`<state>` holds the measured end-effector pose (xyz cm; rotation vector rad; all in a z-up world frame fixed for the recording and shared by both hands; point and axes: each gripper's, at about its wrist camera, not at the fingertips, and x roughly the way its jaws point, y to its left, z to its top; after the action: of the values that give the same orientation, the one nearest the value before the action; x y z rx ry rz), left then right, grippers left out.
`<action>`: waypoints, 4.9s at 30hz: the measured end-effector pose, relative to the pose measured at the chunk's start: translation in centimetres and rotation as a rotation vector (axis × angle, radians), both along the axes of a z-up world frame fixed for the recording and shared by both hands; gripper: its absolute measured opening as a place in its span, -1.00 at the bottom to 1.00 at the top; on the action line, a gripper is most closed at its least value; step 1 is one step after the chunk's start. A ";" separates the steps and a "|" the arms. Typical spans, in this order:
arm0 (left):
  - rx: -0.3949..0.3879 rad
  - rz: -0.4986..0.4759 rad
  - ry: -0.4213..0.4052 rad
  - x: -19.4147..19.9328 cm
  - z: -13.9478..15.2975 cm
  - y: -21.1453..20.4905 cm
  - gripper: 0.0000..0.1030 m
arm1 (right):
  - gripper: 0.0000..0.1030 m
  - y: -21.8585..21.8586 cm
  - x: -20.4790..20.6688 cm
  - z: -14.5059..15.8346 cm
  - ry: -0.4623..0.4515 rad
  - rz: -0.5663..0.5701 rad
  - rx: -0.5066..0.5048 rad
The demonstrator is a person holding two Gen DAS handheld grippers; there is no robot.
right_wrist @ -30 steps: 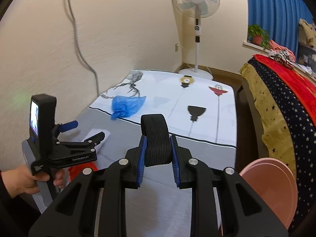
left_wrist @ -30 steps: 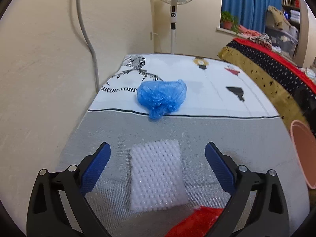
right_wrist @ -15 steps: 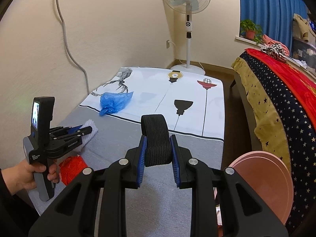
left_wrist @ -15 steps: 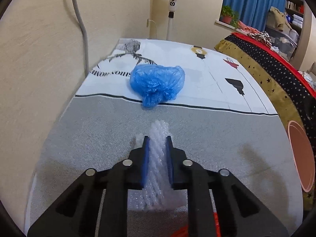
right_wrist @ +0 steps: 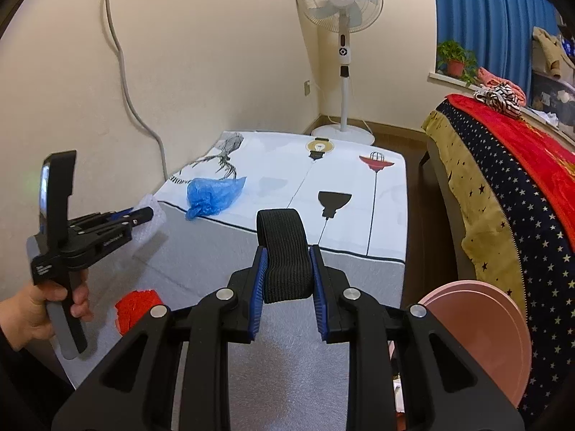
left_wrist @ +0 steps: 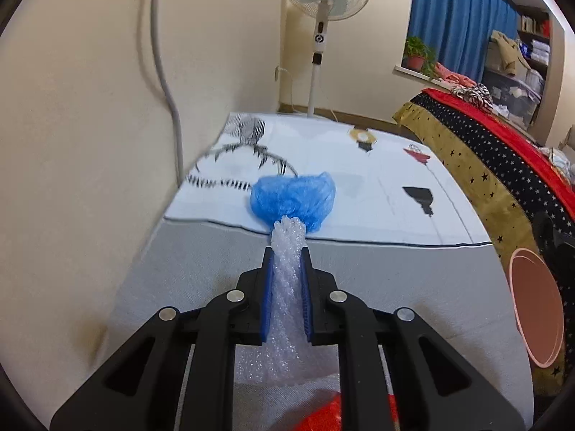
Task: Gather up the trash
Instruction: 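Carry the foam strip and bubble wrap over the pink wastebasket with both grippers, then open both grippers to drop the foam strip and bubble wrap into the wastebasket, then move both open grippers back over the ironing board, then grasp the red plastic bag with the right gripper and lift it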
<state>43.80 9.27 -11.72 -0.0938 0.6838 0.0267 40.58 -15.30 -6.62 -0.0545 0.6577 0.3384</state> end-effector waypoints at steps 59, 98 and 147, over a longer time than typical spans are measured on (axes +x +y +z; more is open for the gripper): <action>-0.095 -0.352 0.029 -1.7 3.4 -27.8 0.85 | 0.72 -19.6 -4.9 1.8 -0.021 -0.458 -0.122; 0.089 0.181 -0.143 -10.1 11.2 2.6 0.85 | 0.78 6.0 -5.6 -0.9 -0.055 0.037 0.023; 0.069 0.220 -0.108 -8.4 10.0 5.3 0.85 | 0.44 14.9 -4.4 -7.1 0.073 0.222 -0.084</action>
<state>35.43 14.61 -1.69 -0.1027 0.5615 0.2544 36.18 -0.39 -13.68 -0.1970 0.7399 0.5279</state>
